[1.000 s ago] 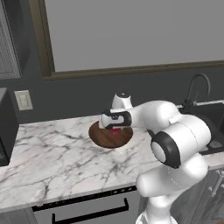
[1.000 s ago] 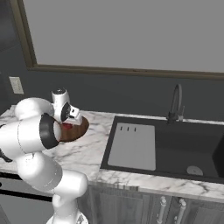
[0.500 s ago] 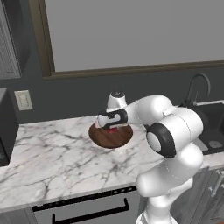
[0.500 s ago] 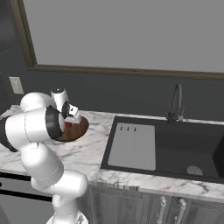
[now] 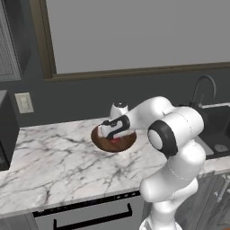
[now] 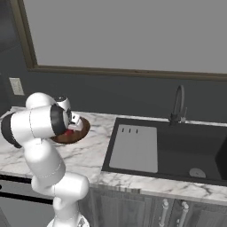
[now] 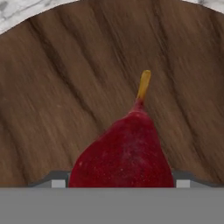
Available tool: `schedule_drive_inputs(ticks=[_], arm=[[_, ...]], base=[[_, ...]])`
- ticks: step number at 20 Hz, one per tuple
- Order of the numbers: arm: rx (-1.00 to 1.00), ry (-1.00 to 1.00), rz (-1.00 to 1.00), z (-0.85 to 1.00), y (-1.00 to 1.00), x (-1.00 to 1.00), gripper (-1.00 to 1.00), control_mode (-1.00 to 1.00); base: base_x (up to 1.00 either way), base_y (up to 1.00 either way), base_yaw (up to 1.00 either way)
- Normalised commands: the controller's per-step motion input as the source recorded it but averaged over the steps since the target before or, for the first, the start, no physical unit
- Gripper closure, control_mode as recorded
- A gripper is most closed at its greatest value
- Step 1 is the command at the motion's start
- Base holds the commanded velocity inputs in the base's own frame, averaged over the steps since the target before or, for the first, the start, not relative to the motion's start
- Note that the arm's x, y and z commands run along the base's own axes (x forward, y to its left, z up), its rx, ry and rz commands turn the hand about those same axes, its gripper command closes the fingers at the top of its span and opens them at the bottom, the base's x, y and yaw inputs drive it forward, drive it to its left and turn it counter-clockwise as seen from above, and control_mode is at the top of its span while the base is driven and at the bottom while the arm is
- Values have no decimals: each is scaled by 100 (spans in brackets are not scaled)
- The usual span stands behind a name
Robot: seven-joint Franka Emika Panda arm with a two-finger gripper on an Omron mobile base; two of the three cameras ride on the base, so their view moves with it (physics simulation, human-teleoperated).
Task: Pick the eggplants from the cabinet and place them in one bowl. Pick the pear from the sink and place it in the other bowl.
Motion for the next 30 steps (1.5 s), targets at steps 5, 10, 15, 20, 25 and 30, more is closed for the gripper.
schedule_drive_inputs(ticks=[5, 10, 15, 20, 25, 30], arm=[[0, 0, 0, -17, 0, 0, 100, -100], [0, 0, 0, 0, 0, 0, -100, -100], [0, 0, 0, 0, 0, 0, -100, -100], [0, 0, 0, 1, 0, 0, -100, -100], [0, 0, 0, 8, 0, 1, -100, -100], [0, -1, 0, 59, 0, -12, -100, -100]], base=[[0, 0, 0], [0, 0, 0], [0, 0, 0], [0, 0, 0], [0, 0, 0], [0, 0, 0]])
